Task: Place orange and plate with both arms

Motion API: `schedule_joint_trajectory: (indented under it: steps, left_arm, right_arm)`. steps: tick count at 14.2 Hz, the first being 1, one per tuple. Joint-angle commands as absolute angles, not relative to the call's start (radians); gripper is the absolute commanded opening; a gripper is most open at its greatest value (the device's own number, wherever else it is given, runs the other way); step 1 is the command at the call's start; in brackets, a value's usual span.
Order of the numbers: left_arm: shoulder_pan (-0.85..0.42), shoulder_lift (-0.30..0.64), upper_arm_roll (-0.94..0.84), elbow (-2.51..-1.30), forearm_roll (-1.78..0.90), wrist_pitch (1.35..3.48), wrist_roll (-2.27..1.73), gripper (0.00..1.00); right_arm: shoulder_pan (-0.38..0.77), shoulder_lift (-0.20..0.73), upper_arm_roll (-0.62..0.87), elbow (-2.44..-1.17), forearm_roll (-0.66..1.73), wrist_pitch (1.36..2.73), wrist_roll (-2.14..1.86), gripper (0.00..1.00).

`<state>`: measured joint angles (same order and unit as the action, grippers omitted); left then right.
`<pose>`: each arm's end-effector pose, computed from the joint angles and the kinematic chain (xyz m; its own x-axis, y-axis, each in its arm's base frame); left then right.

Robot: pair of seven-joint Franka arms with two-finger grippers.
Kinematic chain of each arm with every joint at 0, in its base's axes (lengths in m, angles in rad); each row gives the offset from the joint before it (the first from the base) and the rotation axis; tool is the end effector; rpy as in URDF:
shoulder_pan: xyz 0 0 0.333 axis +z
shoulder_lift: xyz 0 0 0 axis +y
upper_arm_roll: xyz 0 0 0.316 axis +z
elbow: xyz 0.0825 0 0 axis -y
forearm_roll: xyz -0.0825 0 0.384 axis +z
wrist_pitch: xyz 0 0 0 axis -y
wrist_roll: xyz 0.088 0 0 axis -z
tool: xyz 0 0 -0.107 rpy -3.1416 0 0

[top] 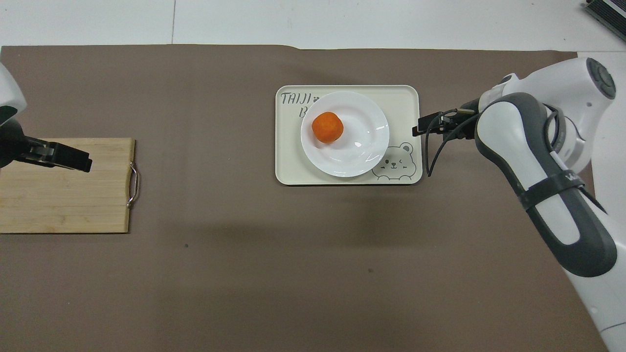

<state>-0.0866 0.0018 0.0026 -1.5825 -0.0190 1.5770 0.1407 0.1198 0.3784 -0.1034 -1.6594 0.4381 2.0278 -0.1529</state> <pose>0.5532 -0.0486 0.6185 0.9749 -0.2227 -0.0046 -0.2225 -0.9747 0.0198 0.6619 0.0423 0.3941 0.9996 -0.0229 0.0147 -0.0164 -0.9380 -0.3461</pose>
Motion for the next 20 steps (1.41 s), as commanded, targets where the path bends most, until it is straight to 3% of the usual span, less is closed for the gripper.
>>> schedule_joint_trajectory:
  steps: [1,4,13,20]
  left_arm:
    - [-0.078,-0.015,-0.003,-1.594,-0.005,1.582,0.132,1.0]
    - [-0.078,-0.015,-0.003,-1.594,-0.005,1.582,0.132,1.0]
    - [-0.078,-0.015,-0.003,-1.594,-0.005,1.582,0.132,1.0]
    - [-0.078,-0.015,-0.003,-1.594,-0.005,1.582,0.132,1.0]
  right_arm:
    - [0.086,0.286,-0.097,-1.683,0.248,1.949,-0.097,1.0]
    - [0.078,0.217,-0.097,-1.681,0.083,1.887,0.009,1.0]
    - [-0.052,0.026,-0.101,-1.68,0.034,1.723,0.12,1.0]
    - [-0.038,-0.093,-0.08,-1.678,-0.051,1.619,0.109,1.0]
